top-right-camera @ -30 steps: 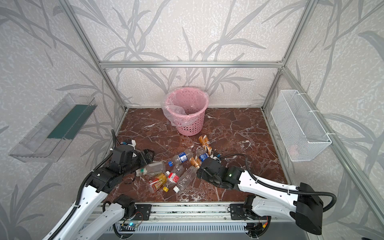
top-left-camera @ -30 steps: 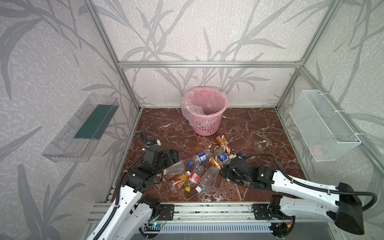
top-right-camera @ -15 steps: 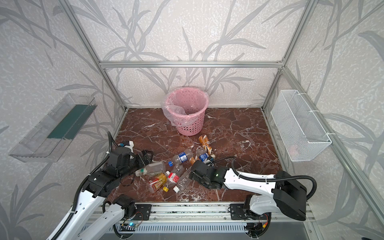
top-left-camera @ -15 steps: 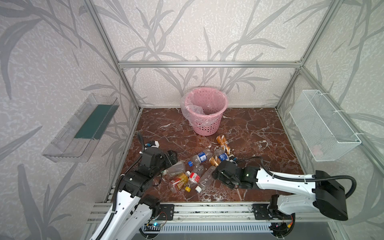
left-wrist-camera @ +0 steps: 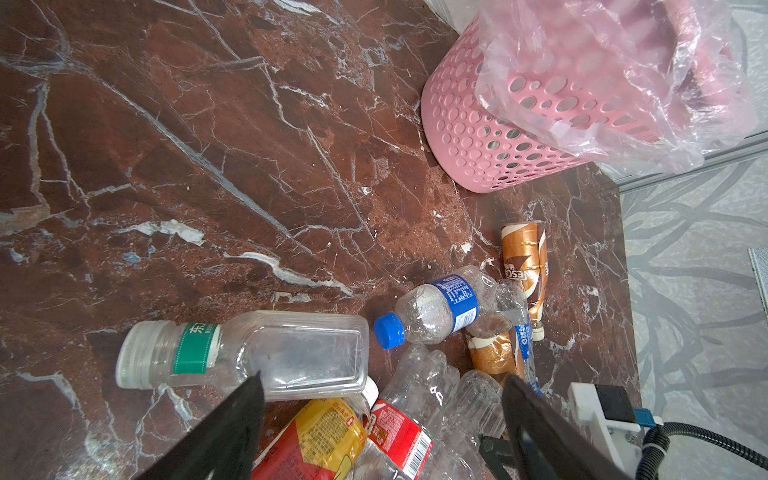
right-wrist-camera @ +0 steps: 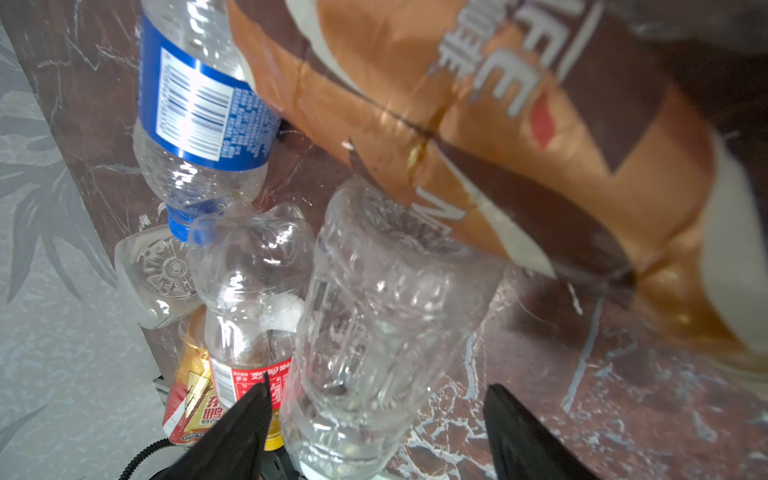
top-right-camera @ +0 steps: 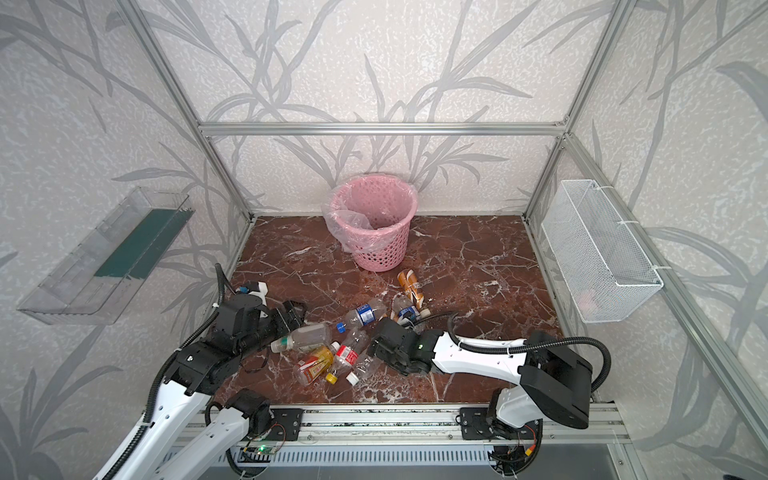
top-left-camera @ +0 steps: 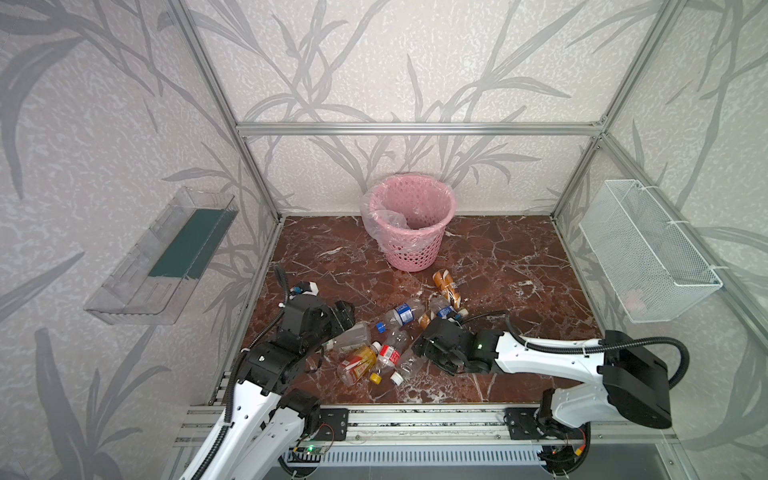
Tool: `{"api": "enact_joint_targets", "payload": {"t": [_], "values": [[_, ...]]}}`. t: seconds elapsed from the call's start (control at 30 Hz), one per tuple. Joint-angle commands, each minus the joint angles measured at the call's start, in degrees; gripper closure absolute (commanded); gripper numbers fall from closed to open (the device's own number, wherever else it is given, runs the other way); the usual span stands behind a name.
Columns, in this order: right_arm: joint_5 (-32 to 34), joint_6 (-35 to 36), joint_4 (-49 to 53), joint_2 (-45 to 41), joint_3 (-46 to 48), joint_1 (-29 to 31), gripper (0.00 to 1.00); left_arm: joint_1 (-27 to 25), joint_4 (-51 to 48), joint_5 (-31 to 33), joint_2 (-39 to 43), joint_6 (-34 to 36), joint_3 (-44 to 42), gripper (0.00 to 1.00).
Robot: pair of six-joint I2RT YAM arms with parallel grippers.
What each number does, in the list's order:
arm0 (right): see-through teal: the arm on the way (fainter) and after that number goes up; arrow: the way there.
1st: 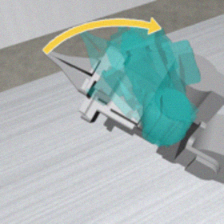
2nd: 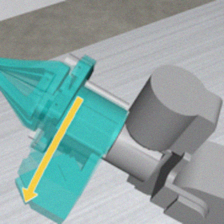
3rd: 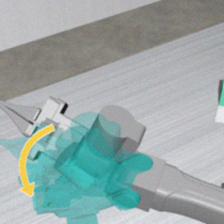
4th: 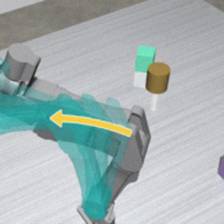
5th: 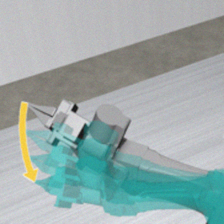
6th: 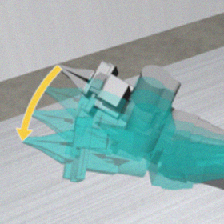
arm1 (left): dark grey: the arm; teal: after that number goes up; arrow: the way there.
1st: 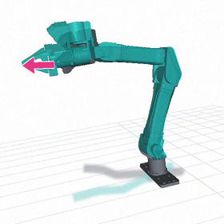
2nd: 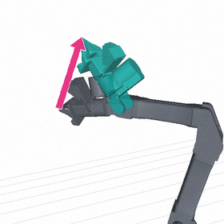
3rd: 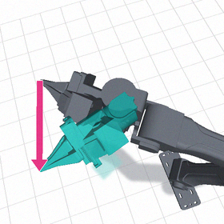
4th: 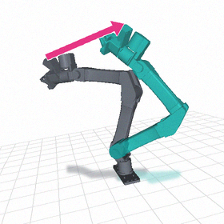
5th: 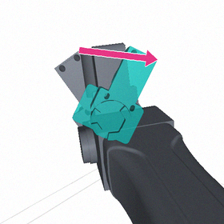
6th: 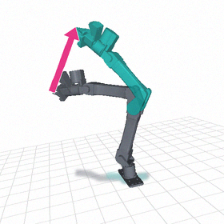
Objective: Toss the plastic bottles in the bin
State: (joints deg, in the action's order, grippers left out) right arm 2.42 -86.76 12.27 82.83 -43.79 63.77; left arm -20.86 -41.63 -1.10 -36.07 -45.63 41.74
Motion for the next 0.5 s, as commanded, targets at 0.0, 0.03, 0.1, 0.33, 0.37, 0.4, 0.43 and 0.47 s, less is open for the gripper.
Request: {"api": "enact_joint_targets", "payload": {"t": [0.0, 0.03, 0.1, 0.33, 0.37, 0.4, 0.43, 0.47], "values": [[-0.88, 0.36, -1.24, 1.62, -1.74, 0.34, 0.2, 0.43, -0.65, 0.77, 0.44, 0.3, -0.3, 0.11], [-1.05, 0.36, -1.68, 2.08, -1.59, 0.37, 0.2, 0.46, -0.68, 0.73, 0.54, 0.27, -0.35, 0.11], [-1.5, 0.93, -2.64, 2.88, -1.69, 0.31, 0.21, 0.47, -0.71, 0.67, 0.68, 0.27, -0.48, 0.11], [-1.92, 2.03, -3.41, 5.53, -2.18, 0.33, 0.23, 0.47, -0.76, 0.66, 0.92, 0.19, -0.95, 0.11], [-1.95, 2.12, -3.48, 5.91, -2.14, 0.38, 0.24, 0.43, -0.82, 0.59, 0.96, 0.19, -0.95, 0.11], [-2.02, 2.12, -3.42, 6.11, -2.02, 0.36, 0.24, 0.43, -0.91, 0.72, 1.05, 0.19, -0.95, 0.11], [-2.03, 2.12, -3.4, 6.37, -1.94, 0.32, 0.24, 0.47, -1.01, 0.76, 1.14, 0.19, -0.95, 0.11], [-2.07, 2.06, -3.4, 6.54, -1.84, 0.36, 0.25, 0.47, -1.18, 0.83, 1.33, 0.19, -0.94, 0.11]]}}
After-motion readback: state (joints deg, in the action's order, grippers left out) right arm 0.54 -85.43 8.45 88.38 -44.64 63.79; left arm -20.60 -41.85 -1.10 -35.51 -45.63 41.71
